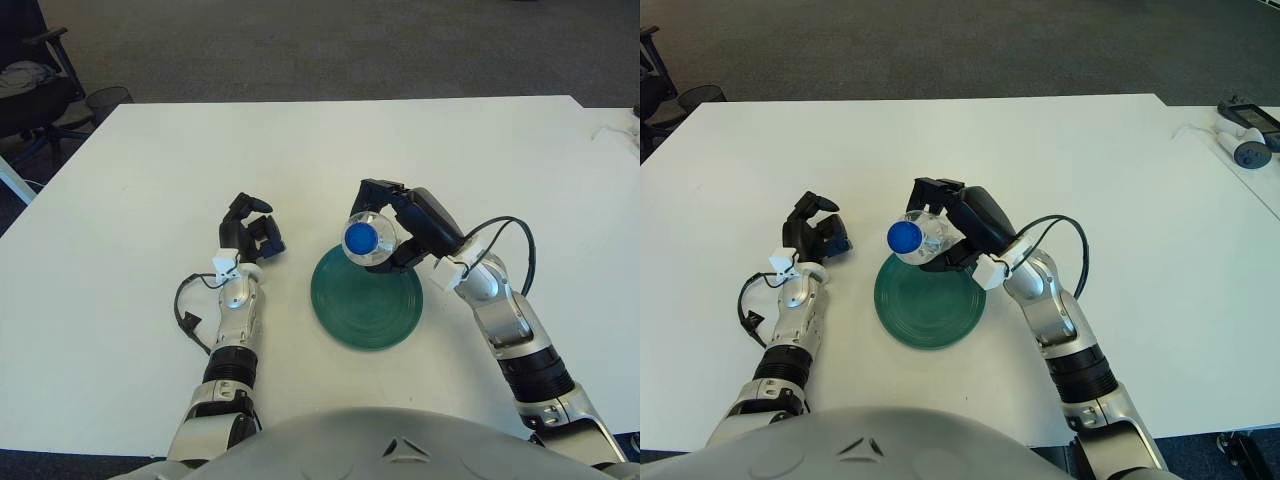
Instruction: Put the bottle into the plate.
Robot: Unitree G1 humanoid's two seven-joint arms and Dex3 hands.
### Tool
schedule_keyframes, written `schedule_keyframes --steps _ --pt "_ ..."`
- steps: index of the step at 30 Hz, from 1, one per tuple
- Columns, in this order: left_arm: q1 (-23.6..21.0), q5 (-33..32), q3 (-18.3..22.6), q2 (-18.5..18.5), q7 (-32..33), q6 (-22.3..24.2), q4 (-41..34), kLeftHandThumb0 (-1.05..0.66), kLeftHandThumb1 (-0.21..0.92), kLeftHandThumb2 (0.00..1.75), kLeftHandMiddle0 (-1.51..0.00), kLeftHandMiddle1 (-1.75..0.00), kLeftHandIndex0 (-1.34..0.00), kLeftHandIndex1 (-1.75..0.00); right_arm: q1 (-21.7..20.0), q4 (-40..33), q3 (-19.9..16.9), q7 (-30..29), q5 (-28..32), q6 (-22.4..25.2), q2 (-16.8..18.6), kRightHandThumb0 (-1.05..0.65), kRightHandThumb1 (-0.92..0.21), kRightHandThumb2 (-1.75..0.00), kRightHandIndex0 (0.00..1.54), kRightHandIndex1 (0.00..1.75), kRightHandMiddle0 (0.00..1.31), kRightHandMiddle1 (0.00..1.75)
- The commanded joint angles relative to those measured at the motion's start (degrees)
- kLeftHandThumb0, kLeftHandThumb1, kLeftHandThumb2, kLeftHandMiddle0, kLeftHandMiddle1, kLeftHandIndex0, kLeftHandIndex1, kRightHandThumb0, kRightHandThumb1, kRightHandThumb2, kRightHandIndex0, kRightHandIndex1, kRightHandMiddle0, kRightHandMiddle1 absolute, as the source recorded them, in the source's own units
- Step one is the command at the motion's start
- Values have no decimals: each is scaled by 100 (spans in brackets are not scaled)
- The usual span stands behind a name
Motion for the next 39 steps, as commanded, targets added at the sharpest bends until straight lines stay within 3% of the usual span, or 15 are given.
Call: schedule_keyframes --steps 1,16,20,24,29,39 --pt "-98 -72 8 35 -79 35 -12 -56 11 156 -127 -175 -78 -175 -45 -13 -14 90 -75 92 -92 -8 -35 -128 108 175 88 175" --pt "-116 38 10 48 42 38 -15 -57 10 158 -128 -175 -79 -175 -86 -193 66 403 -447 364 -346 -8 -32 -131 110 175 90 175" --pt "-118 66 21 38 90 83 -31 -57 9 159 -128 -175 -79 -175 -122 -160 89 237 -782 182 -441 -8 -29 -133 115 175 94 175" --pt "-118 150 14 40 204 139 -60 -57 9 159 -128 -175 -80 -175 -322 107 162 -407 -1502 -495 -618 -8 -24 -137 120 175 99 175" --pt "-113 184 1 36 271 174 -88 -57 9 159 -128 -175 -80 -175 -466 403 254 -986 -1988 -1012 -707 -9 -20 -140 123 175 102 175" --pt "-93 164 -2 30 274 271 -153 -57 9 159 -128 -175 -80 -175 -533 644 398 -1753 -2745 -1518 -897 -10 -20 -140 124 175 104 175"
